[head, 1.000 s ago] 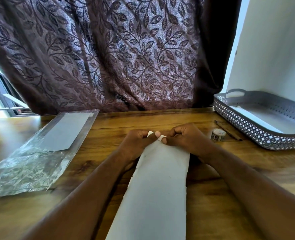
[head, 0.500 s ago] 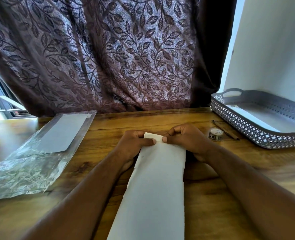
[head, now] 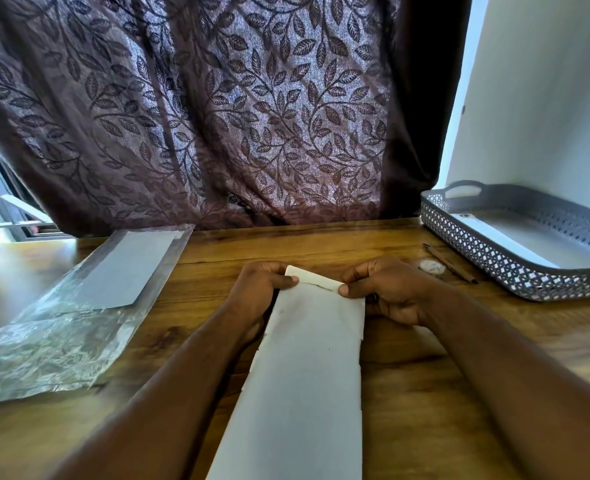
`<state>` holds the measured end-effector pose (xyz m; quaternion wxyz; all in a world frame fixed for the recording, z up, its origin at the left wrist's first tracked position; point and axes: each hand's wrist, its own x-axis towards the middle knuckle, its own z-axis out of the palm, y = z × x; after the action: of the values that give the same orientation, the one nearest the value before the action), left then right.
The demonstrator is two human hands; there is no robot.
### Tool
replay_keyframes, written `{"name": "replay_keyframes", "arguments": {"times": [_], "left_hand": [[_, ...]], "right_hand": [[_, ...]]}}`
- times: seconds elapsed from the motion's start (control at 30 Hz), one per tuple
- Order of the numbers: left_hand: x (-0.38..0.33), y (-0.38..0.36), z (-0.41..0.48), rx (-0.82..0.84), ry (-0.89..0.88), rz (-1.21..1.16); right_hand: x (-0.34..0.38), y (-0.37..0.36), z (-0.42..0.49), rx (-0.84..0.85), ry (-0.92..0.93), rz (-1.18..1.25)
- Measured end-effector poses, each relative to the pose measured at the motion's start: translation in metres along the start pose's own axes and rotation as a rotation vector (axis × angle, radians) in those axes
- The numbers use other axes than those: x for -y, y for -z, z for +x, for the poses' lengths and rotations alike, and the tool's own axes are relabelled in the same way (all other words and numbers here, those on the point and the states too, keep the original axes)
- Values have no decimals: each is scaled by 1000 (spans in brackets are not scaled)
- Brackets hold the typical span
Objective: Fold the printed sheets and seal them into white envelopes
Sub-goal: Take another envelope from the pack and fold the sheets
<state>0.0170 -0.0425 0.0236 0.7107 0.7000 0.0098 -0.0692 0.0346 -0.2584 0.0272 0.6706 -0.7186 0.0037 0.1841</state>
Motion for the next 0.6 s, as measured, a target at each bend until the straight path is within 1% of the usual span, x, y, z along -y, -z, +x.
{"name": "replay_keyframes", "arguments": {"times": [0.1,0.17,0.23,0.33,0.43,0.5,0.6], "left_hand": [[1,2,3,-15,6,-28],[2,4,4,5,15,-55],[0,5,2,75,30,-76],[-4,8,-1,159,75,-19],[-7,14,-2,174,78,65],[-7,16,-3,179,53,65],[-10,12,-4,187,56,-22]], "right_hand": [[0,0,-2,-21,6,-33],[0,0,-2,-47,31,-33],[0,0,-1,-108,80,14],[4,6,-1,-215,155,125],[10,11,-3,-282,219,218],[13,9,-5,-262,271,310],[15,4,-6,-139,278,445]]}}
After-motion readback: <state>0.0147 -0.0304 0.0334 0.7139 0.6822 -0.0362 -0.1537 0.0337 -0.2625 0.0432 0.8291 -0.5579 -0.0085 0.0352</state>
